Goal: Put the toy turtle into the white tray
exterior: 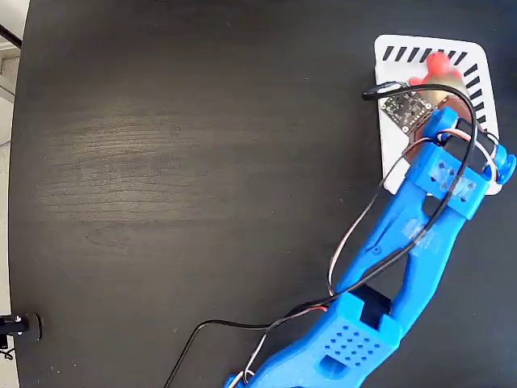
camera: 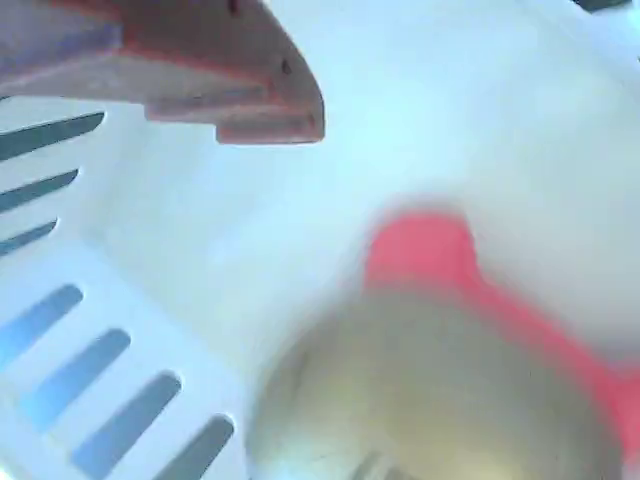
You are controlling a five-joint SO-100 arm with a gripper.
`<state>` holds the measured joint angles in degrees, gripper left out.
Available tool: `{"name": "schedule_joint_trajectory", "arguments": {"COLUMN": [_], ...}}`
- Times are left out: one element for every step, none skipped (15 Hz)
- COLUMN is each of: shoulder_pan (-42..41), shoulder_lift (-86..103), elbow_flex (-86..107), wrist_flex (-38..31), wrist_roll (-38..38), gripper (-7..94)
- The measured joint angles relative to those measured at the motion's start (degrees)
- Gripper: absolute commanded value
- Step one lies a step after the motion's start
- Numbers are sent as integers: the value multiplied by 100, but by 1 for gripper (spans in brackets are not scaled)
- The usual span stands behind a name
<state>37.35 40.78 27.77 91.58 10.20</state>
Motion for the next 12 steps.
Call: {"name": "schedule_joint_trajectory", "arguments": {"shoulder_pan": [0,0,0,0,0,-35,-97,-193,-378,-598,-853,-1143], "shoulder_lift": [0,0,0,9,70,264,571,914,1327,1819,2294,2804], "elbow_flex": [0,0,0,0,18,141,316,545,923,1468,2048,2637], "wrist_flex": [0,0,18,26,26,26,18,-44,-132,-237,-387,-571], "wrist_roll": [0,0,0,18,53,105,141,193,237,299,378,431], "gripper": [53,53,50,41,28,15,6,0,0,0,0,0]}}
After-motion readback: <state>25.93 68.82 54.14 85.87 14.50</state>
